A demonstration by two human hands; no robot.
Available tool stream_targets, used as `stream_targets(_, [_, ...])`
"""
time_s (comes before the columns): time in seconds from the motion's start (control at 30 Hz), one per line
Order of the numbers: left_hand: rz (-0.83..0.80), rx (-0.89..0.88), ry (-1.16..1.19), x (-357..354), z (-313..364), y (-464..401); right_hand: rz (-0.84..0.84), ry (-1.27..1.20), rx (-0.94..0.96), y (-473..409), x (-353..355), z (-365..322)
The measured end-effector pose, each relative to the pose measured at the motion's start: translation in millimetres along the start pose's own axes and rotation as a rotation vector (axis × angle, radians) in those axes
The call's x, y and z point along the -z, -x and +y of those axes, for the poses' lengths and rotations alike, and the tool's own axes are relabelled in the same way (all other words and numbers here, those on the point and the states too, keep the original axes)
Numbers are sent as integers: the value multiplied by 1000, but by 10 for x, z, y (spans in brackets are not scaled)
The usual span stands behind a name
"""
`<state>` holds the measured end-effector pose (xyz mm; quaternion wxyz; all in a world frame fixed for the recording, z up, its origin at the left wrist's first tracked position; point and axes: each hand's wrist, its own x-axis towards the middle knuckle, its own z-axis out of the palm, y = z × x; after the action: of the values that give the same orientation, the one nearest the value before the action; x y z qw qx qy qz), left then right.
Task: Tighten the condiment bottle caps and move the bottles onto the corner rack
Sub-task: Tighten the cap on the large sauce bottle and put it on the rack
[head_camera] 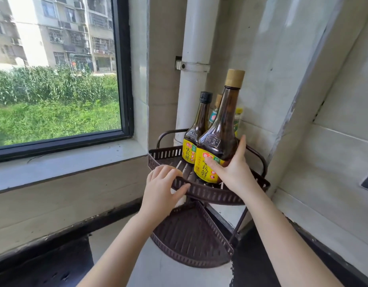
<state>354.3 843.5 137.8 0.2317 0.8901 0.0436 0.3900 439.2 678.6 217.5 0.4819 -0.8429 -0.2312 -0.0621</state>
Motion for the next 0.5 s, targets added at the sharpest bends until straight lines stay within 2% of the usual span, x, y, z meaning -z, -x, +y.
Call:
stream_targets(0.07, [-46, 26, 4, 104, 84, -16, 35, 9, 19, 126, 134, -19])
stream_targets(0.17, [5, 27, 54, 236, 328, 63, 120, -55, 69, 471, 401, 21])
stream_targets(0.27, [-20, 25, 296, 232, 703, 287, 133, -75, 17, 1000, 687, 226])
stream_targets(0.37, [-221, 43, 503, -19, 1053, 642, 104, 14, -141, 1640, 920, 547])
stream_targets(0.5, [-649, 140, 650, -365, 1527, 1342, 57, 60, -467, 2562, 1188, 959])
